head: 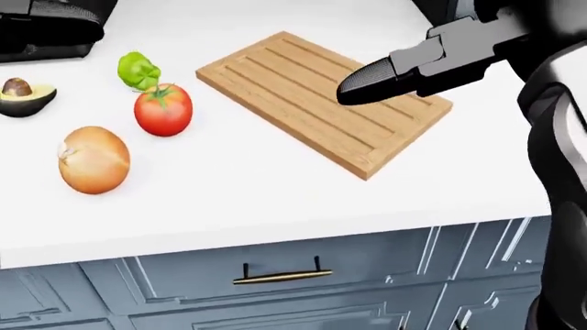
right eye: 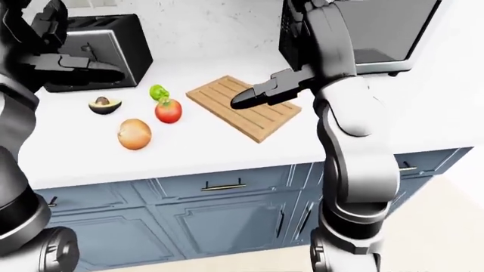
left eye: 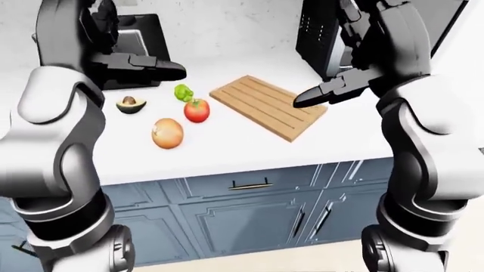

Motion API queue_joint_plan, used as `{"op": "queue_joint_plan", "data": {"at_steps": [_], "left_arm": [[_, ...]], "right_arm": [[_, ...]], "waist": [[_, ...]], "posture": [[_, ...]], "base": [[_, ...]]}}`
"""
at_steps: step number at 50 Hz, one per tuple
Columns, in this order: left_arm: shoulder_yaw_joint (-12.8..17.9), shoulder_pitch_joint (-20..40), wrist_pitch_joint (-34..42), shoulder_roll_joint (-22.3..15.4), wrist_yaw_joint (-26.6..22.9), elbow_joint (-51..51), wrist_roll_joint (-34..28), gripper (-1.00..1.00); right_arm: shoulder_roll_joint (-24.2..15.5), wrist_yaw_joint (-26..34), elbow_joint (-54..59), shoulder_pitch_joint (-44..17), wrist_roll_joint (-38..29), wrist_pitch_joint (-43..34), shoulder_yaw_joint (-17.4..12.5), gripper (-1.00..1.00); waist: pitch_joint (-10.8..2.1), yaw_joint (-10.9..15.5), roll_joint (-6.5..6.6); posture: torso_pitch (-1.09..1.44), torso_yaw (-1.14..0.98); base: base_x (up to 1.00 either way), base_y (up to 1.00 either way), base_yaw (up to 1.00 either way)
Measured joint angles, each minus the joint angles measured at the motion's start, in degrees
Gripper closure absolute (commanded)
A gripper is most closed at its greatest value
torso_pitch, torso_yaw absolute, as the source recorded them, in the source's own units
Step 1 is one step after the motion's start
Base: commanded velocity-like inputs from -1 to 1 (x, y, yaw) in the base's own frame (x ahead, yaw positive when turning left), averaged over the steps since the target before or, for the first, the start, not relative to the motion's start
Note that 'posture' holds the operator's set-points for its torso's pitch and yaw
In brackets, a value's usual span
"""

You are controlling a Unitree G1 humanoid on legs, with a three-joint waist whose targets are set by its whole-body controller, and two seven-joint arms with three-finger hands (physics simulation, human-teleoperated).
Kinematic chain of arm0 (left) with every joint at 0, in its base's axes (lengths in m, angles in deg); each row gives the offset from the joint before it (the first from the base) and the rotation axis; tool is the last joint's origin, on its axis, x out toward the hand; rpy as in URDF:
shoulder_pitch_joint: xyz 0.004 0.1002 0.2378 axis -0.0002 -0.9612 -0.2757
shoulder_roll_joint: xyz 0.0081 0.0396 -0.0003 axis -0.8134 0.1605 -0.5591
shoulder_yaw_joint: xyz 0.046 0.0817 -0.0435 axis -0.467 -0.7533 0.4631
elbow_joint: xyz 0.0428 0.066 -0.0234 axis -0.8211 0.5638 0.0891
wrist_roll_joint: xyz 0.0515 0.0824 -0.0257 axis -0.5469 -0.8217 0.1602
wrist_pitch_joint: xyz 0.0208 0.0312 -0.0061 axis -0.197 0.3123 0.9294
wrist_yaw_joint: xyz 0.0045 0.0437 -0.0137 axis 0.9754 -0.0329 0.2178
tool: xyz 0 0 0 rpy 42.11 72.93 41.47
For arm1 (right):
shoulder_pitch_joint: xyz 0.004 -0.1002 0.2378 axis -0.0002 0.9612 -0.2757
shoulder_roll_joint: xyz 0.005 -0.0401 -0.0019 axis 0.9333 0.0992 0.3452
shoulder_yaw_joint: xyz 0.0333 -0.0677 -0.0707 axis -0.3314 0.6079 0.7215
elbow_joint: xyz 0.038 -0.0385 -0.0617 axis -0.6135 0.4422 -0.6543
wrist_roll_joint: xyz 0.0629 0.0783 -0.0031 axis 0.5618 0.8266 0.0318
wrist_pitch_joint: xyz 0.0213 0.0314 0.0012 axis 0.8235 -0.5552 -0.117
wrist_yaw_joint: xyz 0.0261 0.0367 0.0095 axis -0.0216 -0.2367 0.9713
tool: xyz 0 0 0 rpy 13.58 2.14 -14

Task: Place the avocado, onion, tomato and bell pepper on the cutting board.

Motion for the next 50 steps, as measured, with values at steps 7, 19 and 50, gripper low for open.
{"op": "queue_joint_plan", "data": {"at_steps": [7, 19, 50], "left_arm": [[-1.02, 1.25, -0.19, 0.5, -0.52, -1.04, -0.24, -1.0], [-0.44, 0.48, 0.82, -0.12, -1.23, -1.94, -1.03, -1.0], [0.07, -1.05, 2.19, -0.76, -1.95, -1.6, -1.81, -1.0]], "right_arm": [[-0.32, -0.46, -0.33, 0.6, -0.07, 0.67, -1.22, -1.0], [-0.3, -0.01, -0.77, 1.36, -0.86, 0.6, -0.22, -1.0], [0.8, 1.59, 0.01, 2.26, -3.06, 0.21, 0.18, -1.0]], "waist": [[0.6, -0.03, -3.74], [0.82, -1.31, -0.56], [0.32, -1.35, -1.13]], "posture": [[0.0, 0.0], [0.0, 0.0], [0.0, 0.0]], "base": [[0.16, 0.0, 0.0], [0.0, 0.0, 0.0], [0.0, 0.0, 0.13]]}}
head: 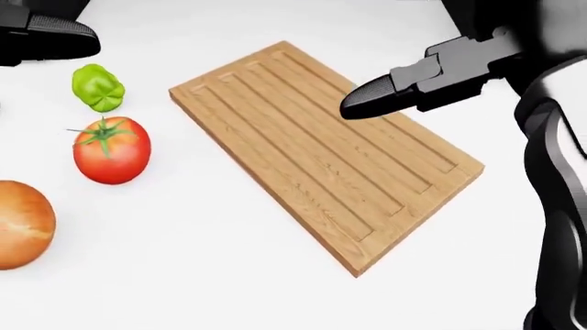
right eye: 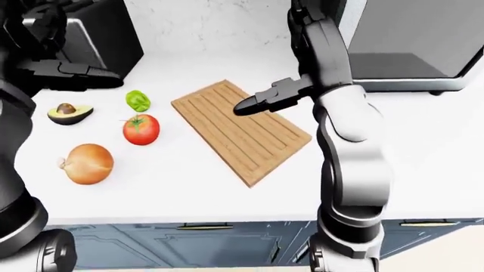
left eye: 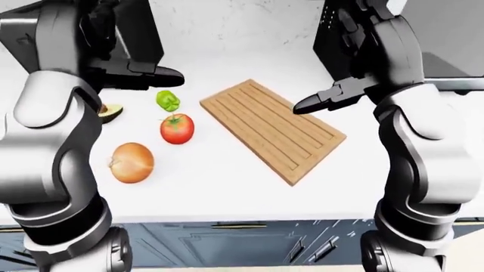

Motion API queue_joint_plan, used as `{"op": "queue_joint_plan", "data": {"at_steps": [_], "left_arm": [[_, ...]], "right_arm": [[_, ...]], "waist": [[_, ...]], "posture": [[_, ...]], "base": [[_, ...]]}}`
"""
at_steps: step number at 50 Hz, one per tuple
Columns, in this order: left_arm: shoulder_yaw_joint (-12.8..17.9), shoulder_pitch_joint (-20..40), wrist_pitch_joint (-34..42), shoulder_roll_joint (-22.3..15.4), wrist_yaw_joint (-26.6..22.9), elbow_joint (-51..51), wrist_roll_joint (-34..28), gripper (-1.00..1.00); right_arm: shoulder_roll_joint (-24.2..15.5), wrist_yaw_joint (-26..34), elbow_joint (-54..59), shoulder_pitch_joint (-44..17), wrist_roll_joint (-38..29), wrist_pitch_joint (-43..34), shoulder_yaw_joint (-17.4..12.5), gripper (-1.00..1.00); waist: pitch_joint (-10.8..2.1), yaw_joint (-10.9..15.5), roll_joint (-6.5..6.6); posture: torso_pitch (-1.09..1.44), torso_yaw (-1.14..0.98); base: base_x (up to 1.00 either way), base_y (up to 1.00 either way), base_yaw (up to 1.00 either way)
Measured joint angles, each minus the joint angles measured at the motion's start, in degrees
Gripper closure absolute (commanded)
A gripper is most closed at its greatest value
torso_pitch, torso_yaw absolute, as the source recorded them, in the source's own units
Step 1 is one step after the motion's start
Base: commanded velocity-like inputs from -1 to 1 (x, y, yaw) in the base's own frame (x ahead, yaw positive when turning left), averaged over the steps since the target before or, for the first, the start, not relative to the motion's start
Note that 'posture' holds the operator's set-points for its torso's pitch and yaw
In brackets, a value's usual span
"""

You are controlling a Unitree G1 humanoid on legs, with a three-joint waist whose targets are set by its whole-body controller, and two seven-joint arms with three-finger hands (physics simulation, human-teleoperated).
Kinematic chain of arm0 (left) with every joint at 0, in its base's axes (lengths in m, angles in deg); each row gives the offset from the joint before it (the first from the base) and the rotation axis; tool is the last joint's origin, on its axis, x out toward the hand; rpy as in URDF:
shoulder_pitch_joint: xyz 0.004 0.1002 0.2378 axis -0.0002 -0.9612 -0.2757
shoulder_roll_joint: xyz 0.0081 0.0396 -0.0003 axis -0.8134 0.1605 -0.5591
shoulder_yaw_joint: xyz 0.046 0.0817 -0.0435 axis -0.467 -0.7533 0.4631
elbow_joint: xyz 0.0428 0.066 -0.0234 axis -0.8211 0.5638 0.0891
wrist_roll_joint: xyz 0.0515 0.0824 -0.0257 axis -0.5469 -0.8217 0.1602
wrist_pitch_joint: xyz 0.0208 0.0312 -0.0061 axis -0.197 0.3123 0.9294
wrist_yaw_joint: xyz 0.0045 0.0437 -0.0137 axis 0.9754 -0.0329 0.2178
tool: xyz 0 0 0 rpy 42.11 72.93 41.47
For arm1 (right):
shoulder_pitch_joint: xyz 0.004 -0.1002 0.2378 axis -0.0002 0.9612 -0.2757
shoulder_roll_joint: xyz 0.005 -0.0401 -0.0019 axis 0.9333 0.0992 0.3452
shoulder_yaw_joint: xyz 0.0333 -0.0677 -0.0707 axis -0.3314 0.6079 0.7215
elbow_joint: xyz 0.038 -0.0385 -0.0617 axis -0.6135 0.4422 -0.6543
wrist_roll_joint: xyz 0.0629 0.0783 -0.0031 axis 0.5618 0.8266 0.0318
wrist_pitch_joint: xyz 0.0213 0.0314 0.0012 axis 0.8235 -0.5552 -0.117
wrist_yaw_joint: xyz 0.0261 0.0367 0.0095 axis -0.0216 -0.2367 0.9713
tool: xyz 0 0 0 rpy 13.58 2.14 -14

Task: Place the avocado, onion, tomato and bell pepper on the cutting board.

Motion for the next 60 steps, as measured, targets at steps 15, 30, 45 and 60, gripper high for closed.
{"op": "queue_joint_plan", "data": {"at_steps": [15, 30, 45, 60], "left_arm": [[-0.48, 0.88, -0.93, -0.24, -1.07, -1.18, 0.33, -1.0], [0.77, -1.08, -0.82, -0.16, -1.1, -0.43, -1.12, -1.0], [0.57, -1.62, -0.65, 0.19, -1.01, -1.79, -0.05, -1.0], [-0.27, 0.08, -0.96, -0.1, -1.29, -1.97, -0.33, -1.0]], "right_arm": [[-0.58, -0.23, 0.42, -0.91, -0.61, 0.81, -0.92, -1.0], [-0.25, -0.39, -1.89, -0.61, 0.42, 0.49, -0.1, -1.0], [0.19, -0.63, -1.04, 1.14, -0.29, 0.89, 0.11, -1.0], [0.09, 0.46, -1.61, 0.8, -1.23, 1.39, -0.59, -1.0]], "waist": [[-1.67, 0.02, 2.3], [0.03, 1.29, -2.91], [-0.72, 0.65, -0.07], [-1.59, 0.17, 3.18]], "posture": [[0.0, 0.0], [0.0, 0.0], [0.0, 0.0], [0.0, 0.0]], "base": [[0.0, 0.2, 0.0], [0.0, 0.01, 0.0], [0.0, 0.0, 0.0], [0.0, 0.24, 0.0]]}}
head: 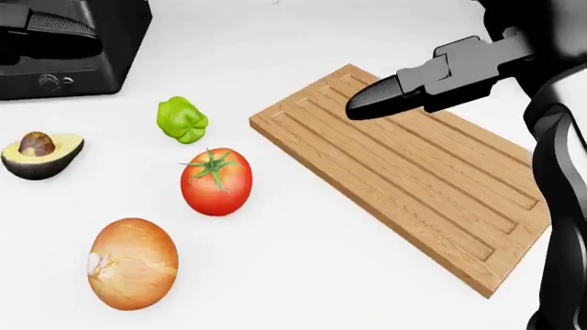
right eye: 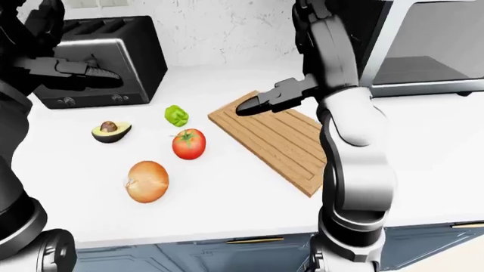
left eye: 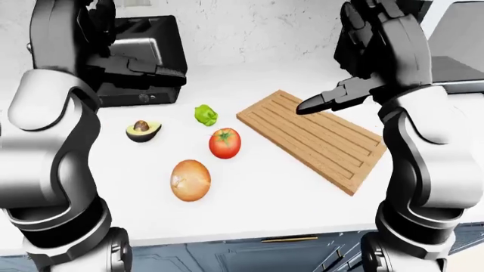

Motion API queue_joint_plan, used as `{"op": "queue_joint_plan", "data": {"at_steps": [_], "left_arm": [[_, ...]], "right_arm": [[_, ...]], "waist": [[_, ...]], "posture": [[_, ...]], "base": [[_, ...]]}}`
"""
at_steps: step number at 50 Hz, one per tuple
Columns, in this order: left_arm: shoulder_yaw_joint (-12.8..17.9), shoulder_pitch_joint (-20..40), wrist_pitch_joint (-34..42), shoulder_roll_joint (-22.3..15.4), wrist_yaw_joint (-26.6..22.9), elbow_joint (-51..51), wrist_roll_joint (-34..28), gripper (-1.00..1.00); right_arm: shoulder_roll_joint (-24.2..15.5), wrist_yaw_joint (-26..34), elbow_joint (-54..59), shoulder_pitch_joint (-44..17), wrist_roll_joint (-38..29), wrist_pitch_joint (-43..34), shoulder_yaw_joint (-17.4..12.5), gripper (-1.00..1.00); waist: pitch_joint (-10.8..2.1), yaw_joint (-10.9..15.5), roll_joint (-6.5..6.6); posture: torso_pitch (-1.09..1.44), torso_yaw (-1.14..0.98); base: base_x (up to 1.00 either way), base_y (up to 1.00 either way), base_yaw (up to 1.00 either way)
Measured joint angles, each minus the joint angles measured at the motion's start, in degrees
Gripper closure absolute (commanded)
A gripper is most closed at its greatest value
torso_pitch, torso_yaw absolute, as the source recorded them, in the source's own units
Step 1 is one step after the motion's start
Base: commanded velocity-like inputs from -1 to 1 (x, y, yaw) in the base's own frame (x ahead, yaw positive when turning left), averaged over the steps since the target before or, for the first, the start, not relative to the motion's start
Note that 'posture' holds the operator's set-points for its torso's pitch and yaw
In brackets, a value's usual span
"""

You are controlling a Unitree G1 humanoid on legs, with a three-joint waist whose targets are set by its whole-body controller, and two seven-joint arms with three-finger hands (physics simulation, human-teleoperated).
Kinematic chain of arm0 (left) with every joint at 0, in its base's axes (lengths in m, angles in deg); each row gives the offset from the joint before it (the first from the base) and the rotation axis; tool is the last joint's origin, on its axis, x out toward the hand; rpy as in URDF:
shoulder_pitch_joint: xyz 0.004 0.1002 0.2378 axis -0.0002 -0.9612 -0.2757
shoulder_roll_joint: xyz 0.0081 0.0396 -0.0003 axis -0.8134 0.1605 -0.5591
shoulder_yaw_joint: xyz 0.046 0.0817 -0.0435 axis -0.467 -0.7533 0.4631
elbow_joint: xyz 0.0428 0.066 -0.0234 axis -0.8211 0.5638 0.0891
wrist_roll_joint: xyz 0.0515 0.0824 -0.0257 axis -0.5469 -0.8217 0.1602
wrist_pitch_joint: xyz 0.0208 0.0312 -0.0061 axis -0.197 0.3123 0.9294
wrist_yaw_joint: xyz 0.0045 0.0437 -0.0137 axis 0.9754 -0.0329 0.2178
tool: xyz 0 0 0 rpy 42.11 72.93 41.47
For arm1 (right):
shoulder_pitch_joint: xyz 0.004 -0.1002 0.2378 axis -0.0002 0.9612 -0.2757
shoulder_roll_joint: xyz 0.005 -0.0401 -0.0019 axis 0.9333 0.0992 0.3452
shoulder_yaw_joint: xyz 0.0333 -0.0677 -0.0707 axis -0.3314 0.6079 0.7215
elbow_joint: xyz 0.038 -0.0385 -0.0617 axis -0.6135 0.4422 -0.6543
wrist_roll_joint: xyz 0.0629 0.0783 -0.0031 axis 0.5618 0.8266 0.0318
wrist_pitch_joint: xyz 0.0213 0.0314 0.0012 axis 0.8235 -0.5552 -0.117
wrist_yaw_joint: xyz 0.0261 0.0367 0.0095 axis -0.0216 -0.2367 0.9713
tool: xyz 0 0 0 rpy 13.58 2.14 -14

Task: Place the avocado, onion, tomato and bell pepper on the cutting board.

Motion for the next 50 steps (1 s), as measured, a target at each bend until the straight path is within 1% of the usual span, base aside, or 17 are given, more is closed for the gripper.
{"op": "queue_joint_plan", "data": {"at_steps": [1, 3, 5, 8, 10, 11, 12, 15, 18, 22, 25, 31, 38, 43, 50], "left_arm": [[0.13, -0.15, 0.05, -0.14, -0.07, 0.13, -0.05, -1.0], [0.58, -0.77, 0.18, -0.23, -0.11, 0.22, -0.35, -1.0], [0.84, -1.34, 0.63, -0.09, -0.02, 0.71, -0.74, -1.0], [0.66, -1.5, 1.03, 0.07, -0.01, 1.24, -1.14, -1.0], [0.7, -1.32, 0.93, 0.07, -0.13, 0.97, -1.17, -1.0], [0.76, -1.41, 0.76, 0.24, -0.16, 0.64, -1.19, -1.0], [0.73, -1.7, 0.67, 0.39, -0.2, 0.41, -1.17, -1.0], [0.53, -1.7, 0.84, 0.43, -0.29, 0.65, -1.01, -1.0], [0.66, -1.38, 0.87, 0.53, -0.21, 0.38, -0.81, -1.0], [0.83, -1.32, 0.7, 0.34, -0.01, -0.12, -0.41, -1.0], [0.84, -1.43, 0.75, 0.07, -0.11, 0.03, -0.12, -1.0], [0.78, -1.22, 0.57, -0.15, 0.18, 1.06, -0.02, -1.0], [0.87, -1.5, 0.35, -0.16, 0.12, 0.62, 0.27, -1.0], [0.95, -2.09, 0.13, -0.15, 0.02, 0.68, 0.32, -1.0], [1.08, -2.53, -0.16, -0.16, 0.12, 0.61, 0.25, -1.0]], "right_arm": [[0.38, -0.06, 0.24, 0.08, 0.03, 0.06, 0.04, -1.0], [0.99, -0.3, 0.37, 0.74, 0.47, -0.08, 0.27, -1.0], [0.96, -0.46, 0.56, 1.04, 0.98, -0.44, 0.61, -1.0], [0.71, -0.87, 0.56, 0.77, 1.39, -0.67, 0.56, -1.0], [0.58, -1.26, 0.21, 0.43, 1.4, -0.71, 0.36, -1.0], [0.44, -1.43, -0.07, 0.4, 1.34, -0.78, 0.34, -1.0], [0.48, -1.52, -0.32, 0.61, 1.28, -0.99, 0.36, -1.0], [0.6, -1.45, 0.51, 0.83, 0.85, -1.63, 1.08, -1.0], [0.86, -0.42, 2.69, 1.09, -0.54, -1.78, 2.99, -1.0], [3.23, 2.02, 6.37, 1.06, -2.93, -1.24, 5.43, -1.0], [4.69, 3.69, 8.27, 0.85, -4.52, -0.48, 6.31, -1.0], [6.63, 6.1, 11.75, 0.15, -7.9, 1.69, 7.11, -1.0], [9.78, 8.16, 14.62, 0.64, -10.86, 3.75, 8.83, -1.0], [10.84, 9.24, 15.1, 1.37, -12.18, 4.79, 9.19, -1.0], [12.01, 10.49, 14.69, 2.64, -13.72, 5.11, 9.82, -1.0]], "waist": [[-0.04, 0.1, 0.44], [1.34, 0.44, -0.81], [1.94, 0.5, -1.76], [1.99, 0.4, -3.93], [1.55, 0.68, -5.71], [1.56, 0.87, -5.89], [1.75, 0.81, -5.55], [1.35, 0.75, -4.75], [0.99, 0.59, -4.23], [0.8, 0.44, -3.68], [0.8, 0.49, -3.36], [0.58, 0.4, -3.12], [0.38, 0.2, -2.81], [0.08, -0.03, -3.04], [0.01, -0.09, -3.2]], "posture": [[0.0, 0.0], [0.0, 0.0], [0.0, 0.0], [0.0, 0.0], [0.0, 0.0], [0.0, 0.0], [0.0, 0.0], [0.0, 0.0], [0.0, 0.0], [0.0, 0.0], [0.0, 0.0], [0.0, 0.0], [0.0, 0.0], [0.0, 0.0], [0.0, 0.0]], "base": [[0.0, 0.0, 0.0], [0.0, 0.0, 0.0], [0.0, 0.0, 0.0], [0.0, 0.0, 0.0], [0.0, 0.0, 0.0], [0.0, 0.0, 0.0], [0.0, 0.0, 0.0], [0.0, 0.0, 0.0], [0.0, 0.0, 0.0], [0.0, 0.0, 0.0], [0.0, 0.0, 0.0], [0.0, 0.0, 0.0], [0.0, 0.0, 0.0], [0.0, 0.0, 0.0], [0.0, 0.0, 0.0]]}}
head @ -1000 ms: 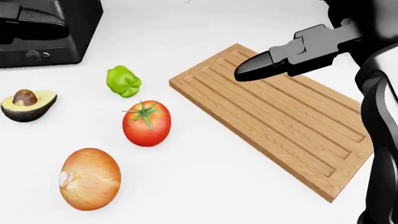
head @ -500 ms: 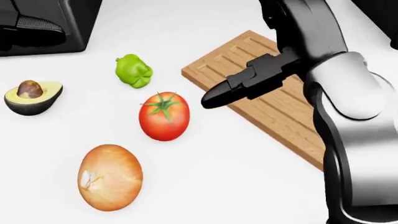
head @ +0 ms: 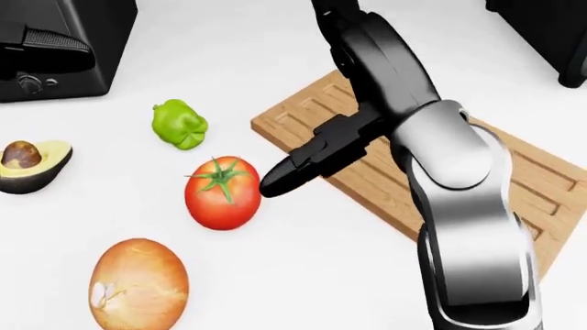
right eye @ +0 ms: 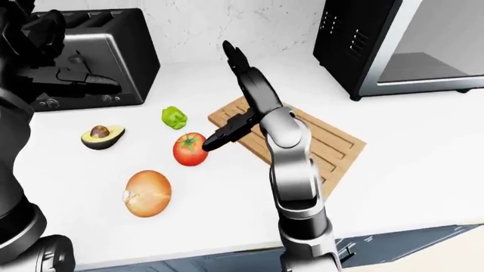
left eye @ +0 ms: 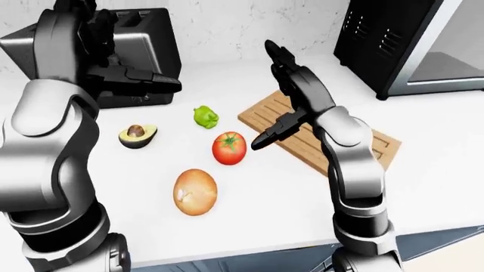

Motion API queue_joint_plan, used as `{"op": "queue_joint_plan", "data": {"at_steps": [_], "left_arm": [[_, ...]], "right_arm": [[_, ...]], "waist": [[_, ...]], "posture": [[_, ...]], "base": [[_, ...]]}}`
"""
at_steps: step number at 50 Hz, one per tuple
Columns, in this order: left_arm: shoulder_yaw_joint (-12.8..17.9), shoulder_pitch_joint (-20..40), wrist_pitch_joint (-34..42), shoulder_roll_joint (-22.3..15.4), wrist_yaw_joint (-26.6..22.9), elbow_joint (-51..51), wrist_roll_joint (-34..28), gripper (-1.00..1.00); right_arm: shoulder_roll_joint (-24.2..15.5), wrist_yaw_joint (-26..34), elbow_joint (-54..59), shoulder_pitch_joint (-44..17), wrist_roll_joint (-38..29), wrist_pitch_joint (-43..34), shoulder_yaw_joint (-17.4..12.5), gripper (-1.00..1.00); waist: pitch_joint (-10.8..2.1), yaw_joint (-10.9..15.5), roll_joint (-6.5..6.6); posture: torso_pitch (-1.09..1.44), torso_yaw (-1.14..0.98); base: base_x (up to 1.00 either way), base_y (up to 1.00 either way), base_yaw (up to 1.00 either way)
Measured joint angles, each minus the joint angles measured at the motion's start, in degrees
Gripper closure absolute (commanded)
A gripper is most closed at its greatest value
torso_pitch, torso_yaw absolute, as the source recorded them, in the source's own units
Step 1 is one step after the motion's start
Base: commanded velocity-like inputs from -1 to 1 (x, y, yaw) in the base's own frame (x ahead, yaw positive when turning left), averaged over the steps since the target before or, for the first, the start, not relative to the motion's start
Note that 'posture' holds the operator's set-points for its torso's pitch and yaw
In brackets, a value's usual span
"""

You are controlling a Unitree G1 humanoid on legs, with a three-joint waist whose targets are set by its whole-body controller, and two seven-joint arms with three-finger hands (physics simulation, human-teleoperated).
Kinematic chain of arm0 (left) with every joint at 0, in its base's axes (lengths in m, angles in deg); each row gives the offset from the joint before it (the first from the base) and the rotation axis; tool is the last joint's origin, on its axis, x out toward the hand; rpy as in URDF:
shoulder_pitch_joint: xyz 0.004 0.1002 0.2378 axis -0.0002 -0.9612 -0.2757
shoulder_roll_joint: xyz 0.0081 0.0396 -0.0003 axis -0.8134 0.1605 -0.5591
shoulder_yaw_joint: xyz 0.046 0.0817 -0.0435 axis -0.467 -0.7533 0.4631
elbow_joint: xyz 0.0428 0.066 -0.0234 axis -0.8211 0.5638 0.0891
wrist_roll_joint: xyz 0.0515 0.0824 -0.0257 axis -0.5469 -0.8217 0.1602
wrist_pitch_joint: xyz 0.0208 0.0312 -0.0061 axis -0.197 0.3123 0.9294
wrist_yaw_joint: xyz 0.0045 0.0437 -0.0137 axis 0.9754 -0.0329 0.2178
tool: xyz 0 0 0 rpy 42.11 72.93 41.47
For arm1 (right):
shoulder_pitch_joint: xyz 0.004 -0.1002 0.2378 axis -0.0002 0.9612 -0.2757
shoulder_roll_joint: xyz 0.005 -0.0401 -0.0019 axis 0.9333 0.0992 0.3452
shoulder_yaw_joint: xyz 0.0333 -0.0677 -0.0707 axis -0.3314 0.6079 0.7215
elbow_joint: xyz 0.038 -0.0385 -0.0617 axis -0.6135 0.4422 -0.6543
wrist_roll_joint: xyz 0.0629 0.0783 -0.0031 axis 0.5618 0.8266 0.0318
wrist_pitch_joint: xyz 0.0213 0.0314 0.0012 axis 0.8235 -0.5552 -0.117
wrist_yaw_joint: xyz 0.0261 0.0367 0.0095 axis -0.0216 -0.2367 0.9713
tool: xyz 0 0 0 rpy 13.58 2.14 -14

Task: Place the avocado, onion, tomato and bell pepper on the cutting board.

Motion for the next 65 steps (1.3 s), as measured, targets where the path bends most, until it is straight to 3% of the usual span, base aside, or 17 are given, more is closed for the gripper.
{"op": "queue_joint_plan", "data": {"at_steps": [20, 46, 54, 58, 65], "left_arm": [[-0.55, -0.75, -0.85, 0.76, -0.25, 0.36, -0.95, -1.0], [-0.14, -0.63, -0.56, 0.69, -0.42, 0.45, -0.78, -1.0], [0.24, -0.95, -0.36, 0.37, -0.29, 0.04, -0.5, -1.0], [0.08, -1.16, -0.42, 0.44, -0.21, 0.07, -0.56, -1.0], [0.09, -1.28, -0.22, 0.38, -0.31, -0.08, -0.55, -1.0]], "right_arm": [[4.12, 4.36, -5.51, 4.72, -5.01, -2.71, 3.51, -1.0], [7.12, 2.07, 1.81, 6.89, -3.85, 4.39, 4.5, -1.0], [7.49, 1.49, 3.3, 7.83, -3.44, 5.71, 4.69, -0.71], [7.73, 1.34, 4.27, 8.12, -3.3, 6.25, 4.85, -0.44], [8.09, 1.44, 4.86, 9.28, -3.13, 6.82, 5.42, -0.32]], "waist": [[0.5, 0.09, 0.65], [-0.13, -0.03, 0.71], [-0.32, 0.01, 0.54], [-0.3, 0.0, 0.56], [-0.17, 0.01, 0.68]], "posture": [[0.0, 0.0], [0.0, 0.0], [0.0, 0.0], [0.0, 0.0], [0.0, 0.0]], "base": [[0.0, 0.0, 0.0], [0.0, 0.0, 0.0], [0.0, 0.0, 0.0], [0.0, 0.0, 0.0], [0.0, 0.0, 0.0]]}}
